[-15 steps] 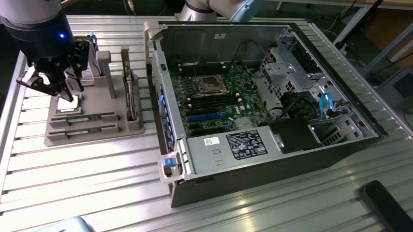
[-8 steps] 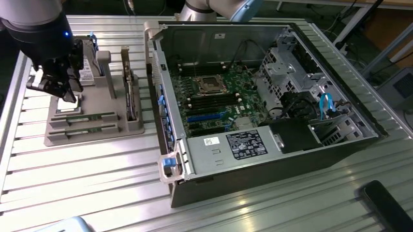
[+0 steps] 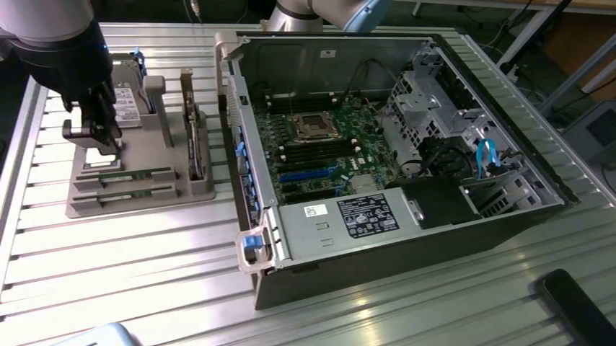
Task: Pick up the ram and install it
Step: 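Pick up the ram and move it above insertion slot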
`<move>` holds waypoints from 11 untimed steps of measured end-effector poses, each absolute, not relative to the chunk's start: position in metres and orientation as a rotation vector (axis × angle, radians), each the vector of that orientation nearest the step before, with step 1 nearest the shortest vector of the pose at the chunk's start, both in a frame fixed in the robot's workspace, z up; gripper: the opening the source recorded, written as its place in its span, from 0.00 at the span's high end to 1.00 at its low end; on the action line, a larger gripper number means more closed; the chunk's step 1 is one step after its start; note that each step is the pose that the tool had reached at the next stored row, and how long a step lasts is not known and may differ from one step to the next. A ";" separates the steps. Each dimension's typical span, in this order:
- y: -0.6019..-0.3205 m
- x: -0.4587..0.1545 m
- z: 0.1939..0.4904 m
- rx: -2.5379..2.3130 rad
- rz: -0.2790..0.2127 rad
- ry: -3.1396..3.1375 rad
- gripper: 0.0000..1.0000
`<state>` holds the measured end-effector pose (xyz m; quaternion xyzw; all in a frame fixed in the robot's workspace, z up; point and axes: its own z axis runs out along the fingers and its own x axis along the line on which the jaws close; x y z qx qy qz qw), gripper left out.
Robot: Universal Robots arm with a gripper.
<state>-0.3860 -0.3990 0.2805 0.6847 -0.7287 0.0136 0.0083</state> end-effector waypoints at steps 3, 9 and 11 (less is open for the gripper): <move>-0.399 -0.386 0.280 2.171 0.045 -2.246 0.64; -0.410 -0.386 0.280 2.170 0.046 -2.246 0.64; -0.416 -0.386 0.279 2.170 0.046 -2.246 0.64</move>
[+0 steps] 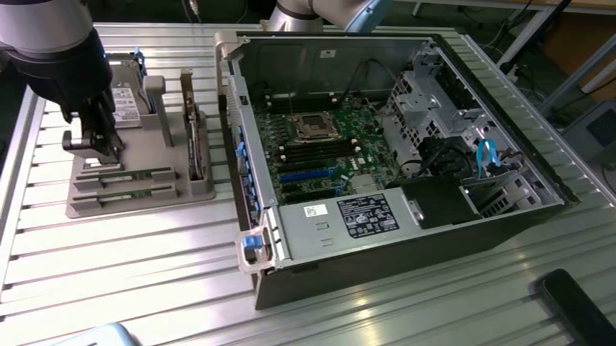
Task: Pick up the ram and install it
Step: 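Pick up the ram and move it above insertion slot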
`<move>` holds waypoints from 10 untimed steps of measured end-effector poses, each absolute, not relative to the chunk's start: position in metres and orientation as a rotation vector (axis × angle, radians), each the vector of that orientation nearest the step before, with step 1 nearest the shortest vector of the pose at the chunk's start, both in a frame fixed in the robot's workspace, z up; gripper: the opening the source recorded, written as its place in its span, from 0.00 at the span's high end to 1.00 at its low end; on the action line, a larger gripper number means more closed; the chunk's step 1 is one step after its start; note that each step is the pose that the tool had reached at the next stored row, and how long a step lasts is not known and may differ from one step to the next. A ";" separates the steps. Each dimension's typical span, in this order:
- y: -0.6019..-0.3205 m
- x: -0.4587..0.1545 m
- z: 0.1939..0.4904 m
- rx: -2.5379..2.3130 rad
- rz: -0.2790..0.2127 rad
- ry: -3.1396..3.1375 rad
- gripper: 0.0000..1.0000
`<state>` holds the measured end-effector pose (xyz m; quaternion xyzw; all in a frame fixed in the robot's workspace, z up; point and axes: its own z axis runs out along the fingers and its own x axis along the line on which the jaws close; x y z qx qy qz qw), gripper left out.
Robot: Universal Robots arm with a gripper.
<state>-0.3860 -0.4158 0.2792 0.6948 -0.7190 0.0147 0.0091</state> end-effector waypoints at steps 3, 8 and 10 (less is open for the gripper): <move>-0.423 -0.386 0.277 2.170 0.046 -2.246 0.64; -0.427 -0.386 0.264 2.171 0.045 -2.245 0.64; -0.434 -0.386 0.246 2.172 0.045 -2.243 0.64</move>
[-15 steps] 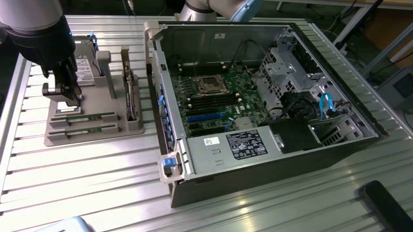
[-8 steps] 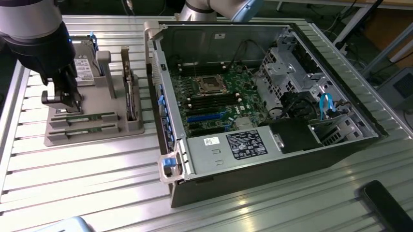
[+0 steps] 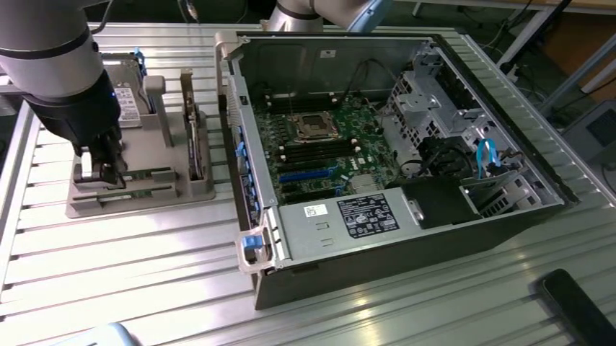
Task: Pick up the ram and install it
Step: 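Pick up the ram and move it above insertion slot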
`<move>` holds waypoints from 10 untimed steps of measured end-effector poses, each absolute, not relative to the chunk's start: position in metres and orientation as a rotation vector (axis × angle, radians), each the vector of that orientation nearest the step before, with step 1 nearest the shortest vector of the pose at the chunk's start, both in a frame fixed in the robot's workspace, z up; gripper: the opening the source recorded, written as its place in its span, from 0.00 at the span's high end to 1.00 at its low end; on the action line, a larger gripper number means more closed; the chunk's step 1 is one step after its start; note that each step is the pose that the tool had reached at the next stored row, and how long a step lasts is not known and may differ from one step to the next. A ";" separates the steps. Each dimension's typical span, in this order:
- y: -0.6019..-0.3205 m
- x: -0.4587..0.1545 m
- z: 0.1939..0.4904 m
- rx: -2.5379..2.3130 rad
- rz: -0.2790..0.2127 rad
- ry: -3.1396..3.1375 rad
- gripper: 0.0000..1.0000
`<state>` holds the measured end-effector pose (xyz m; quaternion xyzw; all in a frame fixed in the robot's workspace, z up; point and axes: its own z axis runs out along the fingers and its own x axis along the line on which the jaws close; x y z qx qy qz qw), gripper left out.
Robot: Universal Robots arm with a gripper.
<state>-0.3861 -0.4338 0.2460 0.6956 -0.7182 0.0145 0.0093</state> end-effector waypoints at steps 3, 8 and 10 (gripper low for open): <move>-0.434 -0.386 0.245 2.173 0.045 -2.243 0.64; -0.434 -0.386 0.239 2.173 0.045 -2.243 0.64; -0.434 -0.386 0.237 2.173 0.045 -2.243 0.64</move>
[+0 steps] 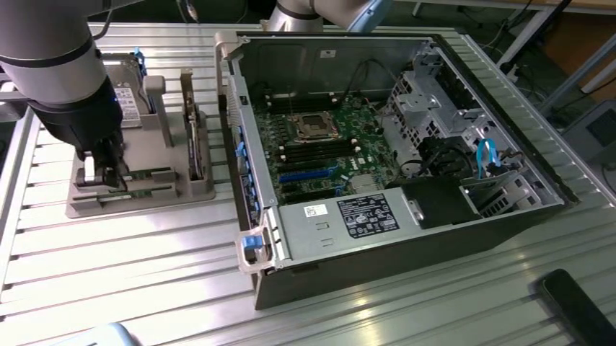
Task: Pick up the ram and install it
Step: 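Pick up the ram and move it above insertion slot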
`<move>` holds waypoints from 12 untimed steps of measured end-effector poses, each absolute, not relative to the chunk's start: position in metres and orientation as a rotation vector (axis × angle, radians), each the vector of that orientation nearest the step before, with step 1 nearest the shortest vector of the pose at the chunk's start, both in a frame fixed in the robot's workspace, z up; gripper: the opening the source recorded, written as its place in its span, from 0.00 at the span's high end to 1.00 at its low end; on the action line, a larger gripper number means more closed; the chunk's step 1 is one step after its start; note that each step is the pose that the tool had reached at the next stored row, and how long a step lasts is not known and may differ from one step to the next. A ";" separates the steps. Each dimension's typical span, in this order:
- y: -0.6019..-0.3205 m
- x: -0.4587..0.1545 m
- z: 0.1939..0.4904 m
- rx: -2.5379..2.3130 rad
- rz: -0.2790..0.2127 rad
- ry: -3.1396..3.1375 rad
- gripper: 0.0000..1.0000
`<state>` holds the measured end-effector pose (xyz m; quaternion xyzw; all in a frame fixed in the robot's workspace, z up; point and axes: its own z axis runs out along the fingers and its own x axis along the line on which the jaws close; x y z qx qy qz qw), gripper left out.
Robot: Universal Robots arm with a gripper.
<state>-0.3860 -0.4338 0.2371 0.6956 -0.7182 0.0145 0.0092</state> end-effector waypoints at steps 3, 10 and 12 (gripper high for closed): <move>-0.434 -0.386 0.234 2.173 0.045 -2.243 0.64; -0.434 -0.386 0.224 2.173 0.045 -2.243 0.64; -0.434 -0.386 0.223 2.172 0.045 -2.243 0.64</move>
